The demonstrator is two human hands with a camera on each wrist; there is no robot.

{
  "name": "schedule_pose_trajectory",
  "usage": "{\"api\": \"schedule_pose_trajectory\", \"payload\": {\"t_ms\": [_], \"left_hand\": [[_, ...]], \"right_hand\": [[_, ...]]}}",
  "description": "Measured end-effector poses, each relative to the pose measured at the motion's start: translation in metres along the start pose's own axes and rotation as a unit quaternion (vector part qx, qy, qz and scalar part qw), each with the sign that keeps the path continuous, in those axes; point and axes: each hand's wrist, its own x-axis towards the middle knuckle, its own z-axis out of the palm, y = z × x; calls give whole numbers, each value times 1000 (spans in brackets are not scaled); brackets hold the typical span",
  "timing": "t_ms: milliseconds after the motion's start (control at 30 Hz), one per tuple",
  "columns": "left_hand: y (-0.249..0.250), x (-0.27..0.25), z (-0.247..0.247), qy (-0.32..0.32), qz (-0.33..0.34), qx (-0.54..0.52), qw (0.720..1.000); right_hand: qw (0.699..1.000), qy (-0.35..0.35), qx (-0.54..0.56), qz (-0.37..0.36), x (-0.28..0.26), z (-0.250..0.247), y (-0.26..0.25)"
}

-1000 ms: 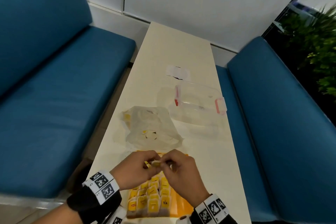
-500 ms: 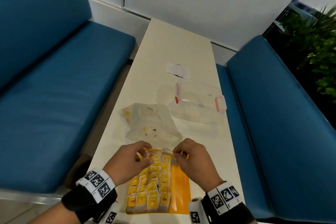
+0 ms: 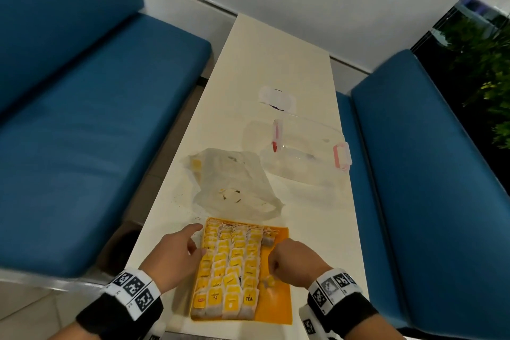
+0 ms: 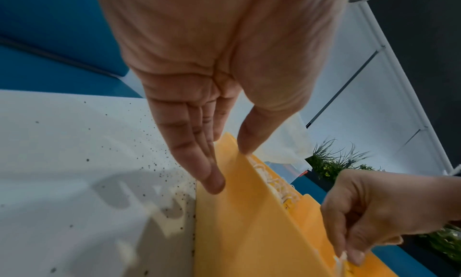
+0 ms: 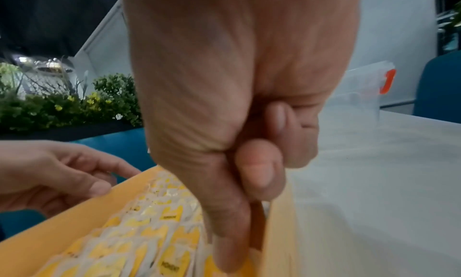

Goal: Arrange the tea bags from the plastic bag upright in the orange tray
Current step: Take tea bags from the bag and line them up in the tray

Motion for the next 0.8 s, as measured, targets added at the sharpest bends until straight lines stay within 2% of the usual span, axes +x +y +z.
{"api": "schedule_pose_trajectory", "payload": {"t_ms": [133, 267, 433, 633, 700, 800], "left_hand": [[1, 3, 1, -8, 0, -4, 1000], [1, 3, 0, -15, -1, -9, 1000], [0, 4, -1, -21, -4, -8, 1000], [2, 5, -2, -26, -7, -7, 1000], [2, 5, -3, -32, -10, -5, 999], [6, 8, -15, -8, -12, -8, 1000]], "right_hand": [[996, 28, -84, 24, 19, 0, -7], [991, 72, -96, 62, 30, -1, -8], [988, 109, -59, 89, 33, 2, -5], [983, 121, -49, 132, 30, 1, -6], [982, 134, -14, 134, 28, -1, -7], [958, 216, 91, 163, 18, -10, -5]]}}
